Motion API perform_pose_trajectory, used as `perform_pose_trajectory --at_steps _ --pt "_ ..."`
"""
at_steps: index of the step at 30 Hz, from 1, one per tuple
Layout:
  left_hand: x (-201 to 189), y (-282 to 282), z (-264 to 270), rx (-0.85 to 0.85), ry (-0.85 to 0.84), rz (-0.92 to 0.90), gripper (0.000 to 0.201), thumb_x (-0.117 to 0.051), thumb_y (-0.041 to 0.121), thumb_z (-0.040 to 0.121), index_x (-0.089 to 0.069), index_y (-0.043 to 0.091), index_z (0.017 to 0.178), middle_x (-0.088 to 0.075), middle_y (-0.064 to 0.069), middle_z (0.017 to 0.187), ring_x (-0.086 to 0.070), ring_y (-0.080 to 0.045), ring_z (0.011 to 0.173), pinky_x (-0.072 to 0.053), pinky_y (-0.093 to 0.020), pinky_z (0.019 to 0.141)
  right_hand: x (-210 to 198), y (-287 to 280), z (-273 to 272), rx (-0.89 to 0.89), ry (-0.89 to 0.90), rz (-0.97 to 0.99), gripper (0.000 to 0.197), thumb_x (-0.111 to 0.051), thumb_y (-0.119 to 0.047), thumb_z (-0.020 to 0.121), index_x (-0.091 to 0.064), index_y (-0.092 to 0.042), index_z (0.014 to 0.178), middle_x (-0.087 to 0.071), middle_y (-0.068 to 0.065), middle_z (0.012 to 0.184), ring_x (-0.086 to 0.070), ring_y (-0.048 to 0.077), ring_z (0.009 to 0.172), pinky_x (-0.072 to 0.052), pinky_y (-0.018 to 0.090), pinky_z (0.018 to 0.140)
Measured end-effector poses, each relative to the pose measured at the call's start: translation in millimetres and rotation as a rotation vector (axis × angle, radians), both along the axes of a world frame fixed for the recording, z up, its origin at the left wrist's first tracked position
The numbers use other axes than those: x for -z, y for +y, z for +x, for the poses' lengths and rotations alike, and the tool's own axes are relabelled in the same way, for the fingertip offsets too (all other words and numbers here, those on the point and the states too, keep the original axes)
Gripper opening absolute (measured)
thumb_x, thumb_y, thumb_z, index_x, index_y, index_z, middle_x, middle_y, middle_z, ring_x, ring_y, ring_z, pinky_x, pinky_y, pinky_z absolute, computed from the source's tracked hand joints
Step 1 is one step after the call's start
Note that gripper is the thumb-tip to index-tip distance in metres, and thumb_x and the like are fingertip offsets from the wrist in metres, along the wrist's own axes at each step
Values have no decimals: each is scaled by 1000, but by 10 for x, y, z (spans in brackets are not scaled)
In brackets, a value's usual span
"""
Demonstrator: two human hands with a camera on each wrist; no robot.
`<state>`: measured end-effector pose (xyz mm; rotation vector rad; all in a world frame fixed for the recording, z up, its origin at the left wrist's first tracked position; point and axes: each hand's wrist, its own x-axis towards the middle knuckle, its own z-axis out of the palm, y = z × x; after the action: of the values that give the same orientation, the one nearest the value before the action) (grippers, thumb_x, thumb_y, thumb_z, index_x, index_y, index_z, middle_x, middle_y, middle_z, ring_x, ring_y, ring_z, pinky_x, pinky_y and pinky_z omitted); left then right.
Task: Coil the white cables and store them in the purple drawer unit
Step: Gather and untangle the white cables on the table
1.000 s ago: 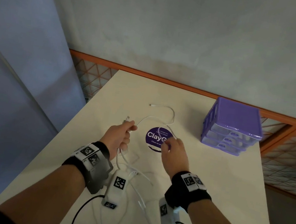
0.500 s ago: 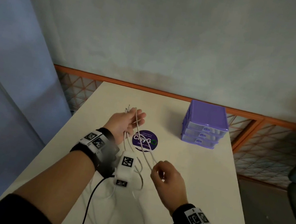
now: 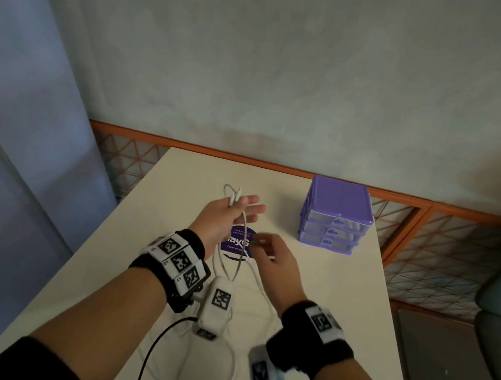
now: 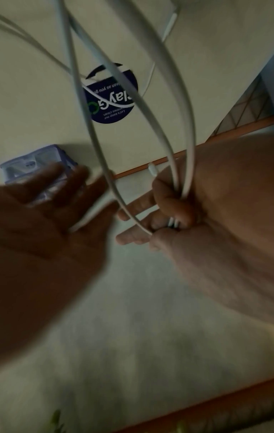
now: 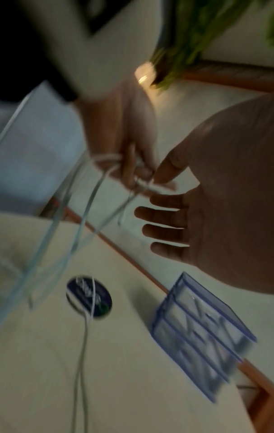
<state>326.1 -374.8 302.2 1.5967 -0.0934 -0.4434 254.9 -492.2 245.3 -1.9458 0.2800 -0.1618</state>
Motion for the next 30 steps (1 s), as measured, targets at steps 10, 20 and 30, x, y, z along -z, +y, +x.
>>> perform_pose_trajectory --at_steps 10,20,30 --pt "-7 50 73 -100 223 -417 47 -34 39 100 -51 8 131 -71 0 118 -69 -17 105 -51 -35 93 -219 101 41 15 -161 251 12 -49 -14 97 -54 -8 88 -59 -3 68 -56 6 51 -50 21 55" --pt "-107 29 238 -309 335 -642 40 -57 29 90 -54 8 124 -59 2 76 -44 -5 46 -47 -19 48 261 19 -230 -10 17 54 15 -54 -20 86 -49 -17 72 -42 -7 56 -35 10 55 -33 28 57" --pt "-4 -42 180 -124 141 -416 35 -38 31 101 -49 12 128 -63 1 72 -36 -2 42 -35 -15 40 -13 -56 8 -19 -13 -44 27 -42 -30 76 -56 -20 98 -59 5 98 -55 20 88 -45 32 77"
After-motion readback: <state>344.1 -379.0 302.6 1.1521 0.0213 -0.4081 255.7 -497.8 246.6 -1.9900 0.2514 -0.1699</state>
